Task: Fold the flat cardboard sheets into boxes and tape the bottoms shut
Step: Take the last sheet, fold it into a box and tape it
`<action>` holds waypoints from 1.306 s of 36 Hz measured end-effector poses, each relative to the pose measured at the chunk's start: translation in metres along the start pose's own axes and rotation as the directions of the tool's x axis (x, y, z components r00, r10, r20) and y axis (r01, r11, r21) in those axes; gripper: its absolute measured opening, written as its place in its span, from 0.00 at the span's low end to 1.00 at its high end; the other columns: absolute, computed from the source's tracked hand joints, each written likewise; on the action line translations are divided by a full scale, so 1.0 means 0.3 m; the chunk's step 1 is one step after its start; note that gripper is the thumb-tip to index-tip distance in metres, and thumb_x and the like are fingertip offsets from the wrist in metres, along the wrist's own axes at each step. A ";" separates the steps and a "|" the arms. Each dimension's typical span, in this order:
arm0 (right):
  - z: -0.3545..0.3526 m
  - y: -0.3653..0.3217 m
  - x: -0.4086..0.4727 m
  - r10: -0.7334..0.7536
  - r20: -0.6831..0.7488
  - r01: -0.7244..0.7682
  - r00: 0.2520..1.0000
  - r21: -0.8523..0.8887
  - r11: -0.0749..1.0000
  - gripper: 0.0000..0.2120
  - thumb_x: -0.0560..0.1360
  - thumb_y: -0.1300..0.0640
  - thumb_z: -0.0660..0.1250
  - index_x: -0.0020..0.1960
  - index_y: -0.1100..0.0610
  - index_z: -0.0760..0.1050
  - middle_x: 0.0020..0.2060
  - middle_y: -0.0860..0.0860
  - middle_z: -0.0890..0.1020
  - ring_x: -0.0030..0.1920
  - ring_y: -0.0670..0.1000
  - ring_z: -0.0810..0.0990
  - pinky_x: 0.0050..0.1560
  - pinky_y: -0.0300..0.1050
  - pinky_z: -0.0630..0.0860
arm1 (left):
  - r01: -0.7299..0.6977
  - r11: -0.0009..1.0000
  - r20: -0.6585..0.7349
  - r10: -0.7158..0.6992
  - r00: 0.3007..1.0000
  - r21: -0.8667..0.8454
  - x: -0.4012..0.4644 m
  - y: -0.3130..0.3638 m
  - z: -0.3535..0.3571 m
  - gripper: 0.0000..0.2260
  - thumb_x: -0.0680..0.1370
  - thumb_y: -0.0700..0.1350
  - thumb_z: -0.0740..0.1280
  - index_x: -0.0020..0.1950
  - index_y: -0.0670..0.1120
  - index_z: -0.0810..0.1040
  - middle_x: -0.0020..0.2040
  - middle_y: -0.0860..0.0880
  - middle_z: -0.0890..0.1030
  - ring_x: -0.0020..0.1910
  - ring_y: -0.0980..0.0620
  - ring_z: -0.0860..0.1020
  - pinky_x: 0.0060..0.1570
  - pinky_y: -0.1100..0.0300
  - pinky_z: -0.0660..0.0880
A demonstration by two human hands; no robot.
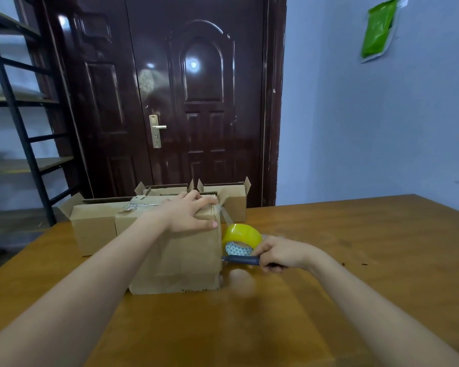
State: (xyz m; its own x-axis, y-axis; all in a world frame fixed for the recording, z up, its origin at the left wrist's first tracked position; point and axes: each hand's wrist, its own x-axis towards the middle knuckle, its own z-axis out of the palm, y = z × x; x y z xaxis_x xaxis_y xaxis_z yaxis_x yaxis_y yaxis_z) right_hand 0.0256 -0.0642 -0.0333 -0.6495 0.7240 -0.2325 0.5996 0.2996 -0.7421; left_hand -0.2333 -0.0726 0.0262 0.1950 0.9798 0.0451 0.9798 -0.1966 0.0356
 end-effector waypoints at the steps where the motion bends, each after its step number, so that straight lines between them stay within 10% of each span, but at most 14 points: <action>1: 0.013 0.001 0.003 0.005 0.033 -0.005 0.999 -0.010 1.000 0.08 0.70 0.64 0.59 0.41 0.63 0.77 0.23 0.49 0.72 0.21 0.45 0.65 0.23 0.36 0.63 | 0.001 1.000 0.001 -0.001 1.000 0.003 0.000 -0.001 0.000 0.37 0.64 0.77 0.50 0.72 0.67 0.55 0.68 0.52 0.64 0.70 0.47 0.61 0.66 0.41 0.63; 17: 0.262 -0.008 0.099 -0.065 0.142 0.135 0.988 -0.563 0.815 0.18 0.75 0.58 0.69 0.64 0.54 0.75 0.57 0.52 0.77 0.56 0.52 0.75 0.49 0.41 0.71 | -0.016 1.000 -0.034 0.017 0.999 0.024 0.002 0.000 0.005 0.29 0.74 0.69 0.57 0.73 0.66 0.55 0.69 0.52 0.63 0.72 0.47 0.59 0.67 0.41 0.62; 21: 0.219 -0.025 0.104 -0.131 -0.007 0.111 0.991 -0.488 0.866 0.07 0.74 0.53 0.69 0.49 0.54 0.80 0.44 0.48 0.79 0.44 0.48 0.77 0.43 0.41 0.73 | -0.020 0.999 -0.030 0.021 0.999 0.033 0.003 -0.003 0.004 0.29 0.73 0.70 0.56 0.73 0.66 0.55 0.70 0.51 0.62 0.72 0.46 0.60 0.66 0.40 0.62; 25: 0.126 -0.057 0.113 -0.164 -0.354 0.042 0.921 -0.327 0.944 0.16 0.77 0.51 0.63 0.33 0.56 0.72 0.30 0.51 0.73 0.33 0.51 0.72 0.35 0.48 0.69 | -0.024 0.999 -0.041 0.026 0.999 0.032 0.002 0.000 0.004 0.29 0.74 0.70 0.56 0.73 0.66 0.55 0.70 0.51 0.62 0.72 0.47 0.59 0.66 0.40 0.61; 30: 0.028 -0.088 0.167 -0.144 -0.660 -0.097 0.738 -0.315 0.944 0.08 0.77 0.51 0.63 0.46 0.55 0.76 0.44 0.48 0.77 0.44 0.50 0.77 0.43 0.47 0.75 | -0.024 0.998 -0.050 0.026 0.998 0.052 -0.004 0.005 0.004 0.29 0.74 0.70 0.56 0.73 0.66 0.54 0.70 0.51 0.62 0.72 0.47 0.59 0.66 0.40 0.62; 36: 0.023 -0.119 0.292 -0.130 -0.566 -0.088 0.814 -0.341 0.936 0.30 0.77 0.50 0.64 0.76 0.57 0.59 0.70 0.53 0.68 0.68 0.54 0.69 0.64 0.51 0.71 | -0.028 0.998 -0.065 0.032 0.997 0.062 -0.003 0.004 0.006 0.29 0.74 0.70 0.56 0.73 0.65 0.55 0.69 0.51 0.63 0.71 0.47 0.60 0.66 0.41 0.62; 47: 0.055 -0.082 0.394 -0.053 -0.616 -0.227 0.786 -0.368 0.902 0.13 0.79 0.65 0.54 0.59 0.57 0.73 0.53 0.58 0.81 0.51 0.59 0.80 0.50 0.53 0.78 | -0.044 0.998 -0.099 0.047 0.994 0.037 -0.024 -0.020 0.015 0.29 0.74 0.70 0.55 0.73 0.66 0.55 0.67 0.54 0.64 0.69 0.50 0.61 0.65 0.42 0.64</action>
State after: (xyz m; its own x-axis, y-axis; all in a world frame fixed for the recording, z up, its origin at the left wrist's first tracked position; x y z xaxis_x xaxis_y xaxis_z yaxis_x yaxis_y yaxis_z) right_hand -0.0736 0.0037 -0.0530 -0.2541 0.9358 0.2443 0.8602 0.3342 -0.3851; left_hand -0.2403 -0.0782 0.0211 0.2356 0.9610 0.1450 0.9713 -0.2377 -0.0032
